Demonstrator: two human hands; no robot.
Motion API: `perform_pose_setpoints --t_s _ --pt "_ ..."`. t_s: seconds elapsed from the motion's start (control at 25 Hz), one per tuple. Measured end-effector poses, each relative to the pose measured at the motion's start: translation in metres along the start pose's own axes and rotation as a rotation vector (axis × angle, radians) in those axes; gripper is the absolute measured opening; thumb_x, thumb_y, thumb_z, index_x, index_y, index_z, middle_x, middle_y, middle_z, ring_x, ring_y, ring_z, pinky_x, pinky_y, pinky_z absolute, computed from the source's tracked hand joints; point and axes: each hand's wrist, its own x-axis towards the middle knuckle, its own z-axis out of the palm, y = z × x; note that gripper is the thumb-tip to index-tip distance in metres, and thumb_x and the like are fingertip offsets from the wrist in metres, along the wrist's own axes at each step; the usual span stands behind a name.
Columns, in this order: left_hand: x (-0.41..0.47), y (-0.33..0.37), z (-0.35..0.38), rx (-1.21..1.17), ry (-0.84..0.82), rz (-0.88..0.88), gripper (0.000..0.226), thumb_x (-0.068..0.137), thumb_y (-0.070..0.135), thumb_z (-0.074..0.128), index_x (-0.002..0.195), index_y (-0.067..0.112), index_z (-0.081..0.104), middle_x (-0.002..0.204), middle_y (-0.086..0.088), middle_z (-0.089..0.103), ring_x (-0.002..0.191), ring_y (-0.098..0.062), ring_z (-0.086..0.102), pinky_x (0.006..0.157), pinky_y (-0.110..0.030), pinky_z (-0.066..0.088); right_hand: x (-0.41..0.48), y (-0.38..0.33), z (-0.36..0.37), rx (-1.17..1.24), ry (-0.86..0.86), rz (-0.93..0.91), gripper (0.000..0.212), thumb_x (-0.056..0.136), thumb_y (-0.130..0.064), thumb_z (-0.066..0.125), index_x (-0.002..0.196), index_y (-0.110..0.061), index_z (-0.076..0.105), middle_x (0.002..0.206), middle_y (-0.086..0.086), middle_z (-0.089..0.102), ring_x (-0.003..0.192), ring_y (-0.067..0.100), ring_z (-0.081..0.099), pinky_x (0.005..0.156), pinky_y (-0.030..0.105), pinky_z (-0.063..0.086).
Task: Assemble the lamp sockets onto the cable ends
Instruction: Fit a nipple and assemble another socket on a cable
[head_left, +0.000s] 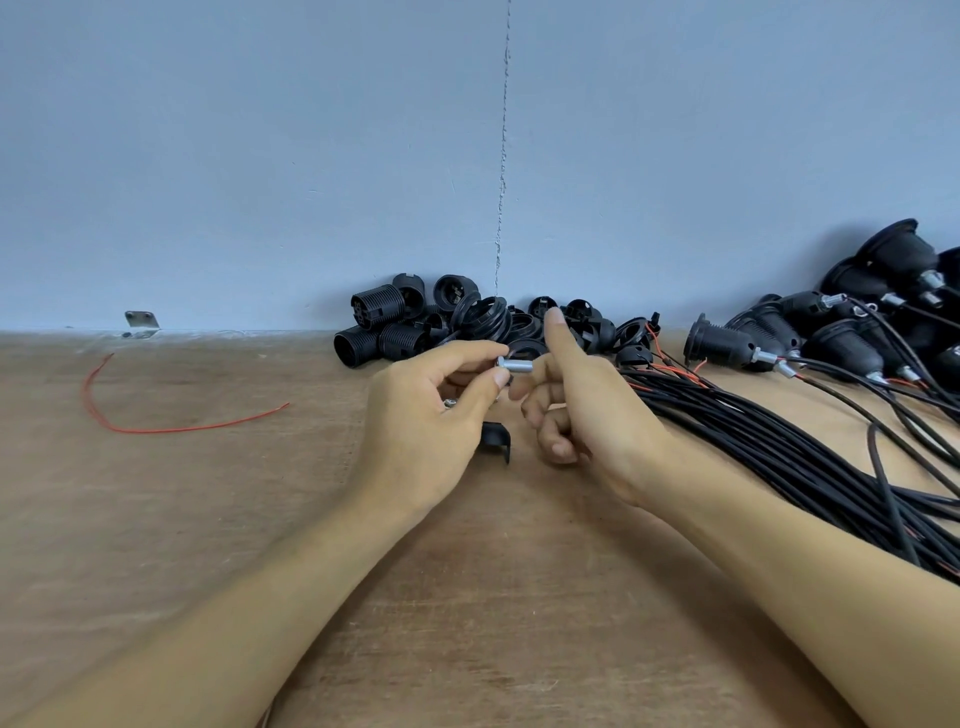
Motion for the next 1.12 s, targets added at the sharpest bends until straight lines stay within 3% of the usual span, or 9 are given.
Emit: perform_pose_setpoints --t_s 0.12,0.2,0.4,0.56,0.72,0.88,0.96,1.04,1.12 --pt "0.0023 -0.0023 -0.0023 -0.041 0.028 -0.047 0.028 0.090 0.005 0.075 0.100 0.031 0.076 0.089 0.015 0.077 0.084 -0.002 0.073 0.075 -0.015 0.055 0.0009 0.0012 -0.0035 0.062 -0.038 -0.135 0.029 0.098 -0.037 0.061 0.099 -0.009 0.063 0.075 0.010 0.064 0.047 0.016 0.050 0.048 0.027 0.041" --pt "0.0029 -0.0029 -0.0033 -0.035 0.022 -0.054 0.027 0.089 0.005 0.075 0.100 0.030 0.076 0.090 0.014 0.078 0.085 -0.002 0.073 0.077 -0.014 0.055 0.0011 0.0027 -0.0047 0.026 -0.042 -0.206 0.015 0.096 -0.022 0.066 0.098 -0.007 0.066 0.075 0.011 0.064 0.051 0.015 0.053 0.052 0.025 0.044" --pt "0.0005 -0.0016 -0.0011 -0.028 -0.005 -0.047 0.031 0.090 0.009 0.076 0.100 0.037 0.075 0.092 0.015 0.078 0.089 -0.004 0.074 0.082 -0.021 0.057 0.0013 0.0040 -0.0023 -0.049 0.032 -0.125 0.056 0.098 -0.057 0.048 0.076 -0.008 0.064 0.058 0.005 0.057 0.039 0.016 0.043 0.042 0.021 0.035" --pt "0.0004 -0.0029 -0.0013 -0.037 -0.008 -0.026 0.029 0.090 0.007 0.075 0.101 0.035 0.075 0.091 0.014 0.078 0.087 -0.005 0.074 0.081 -0.022 0.059 0.0001 0.0022 -0.0044 -0.003 -0.037 -0.200 0.031 0.098 -0.038 0.060 0.091 -0.009 0.062 0.068 0.002 0.061 0.040 0.014 0.045 0.043 0.024 0.035" --pt "-0.0020 -0.0011 0.0007 -0.004 -0.014 -0.034 0.029 0.090 0.010 0.076 0.102 0.036 0.076 0.092 0.016 0.077 0.089 -0.004 0.074 0.083 -0.024 0.059 0.0001 0.0005 -0.0035 -0.098 0.047 -0.078 0.064 0.098 -0.064 0.039 0.073 -0.010 0.065 0.056 0.006 0.054 0.031 0.012 0.035 0.035 0.017 0.028" --pt "-0.0012 -0.0020 0.0010 -0.009 -0.016 -0.032 0.027 0.090 0.009 0.076 0.102 0.033 0.077 0.091 0.012 0.078 0.089 -0.008 0.075 0.084 -0.035 0.060 -0.0028 -0.0036 -0.0048 0.011 -0.063 -0.135 0.033 0.101 -0.037 0.055 0.086 -0.009 0.061 0.063 0.002 0.058 0.036 0.013 0.040 0.040 0.021 0.030" --pt "-0.0025 -0.0010 0.0022 0.003 -0.023 -0.027 0.026 0.090 0.009 0.076 0.102 0.031 0.077 0.092 0.013 0.078 0.089 -0.007 0.074 0.084 -0.033 0.061 -0.0021 -0.0015 -0.0036 -0.076 -0.013 -0.107 0.050 0.101 -0.049 0.048 0.071 -0.011 0.060 0.055 0.002 0.054 0.034 0.011 0.037 0.038 0.019 0.029" --pt "-0.0037 0.0003 0.0035 0.004 -0.029 -0.028 0.025 0.090 0.009 0.076 0.103 0.030 0.078 0.092 0.013 0.078 0.090 -0.005 0.074 0.085 -0.031 0.060 -0.0022 -0.0007 -0.0032 -0.118 0.022 -0.060 0.061 0.099 -0.061 0.040 0.074 -0.010 0.062 0.057 0.005 0.056 0.033 0.013 0.038 0.037 0.018 0.029" --pt "-0.0036 0.0001 0.0021 0.011 -0.025 -0.011 0.026 0.091 0.009 0.075 0.101 0.033 0.077 0.090 0.015 0.077 0.088 -0.005 0.074 0.083 -0.031 0.060 -0.0031 -0.0027 -0.0044 -0.037 -0.059 -0.084 0.043 0.101 -0.047 0.049 0.091 -0.007 0.061 0.069 0.005 0.060 0.038 0.015 0.041 0.041 0.022 0.031"
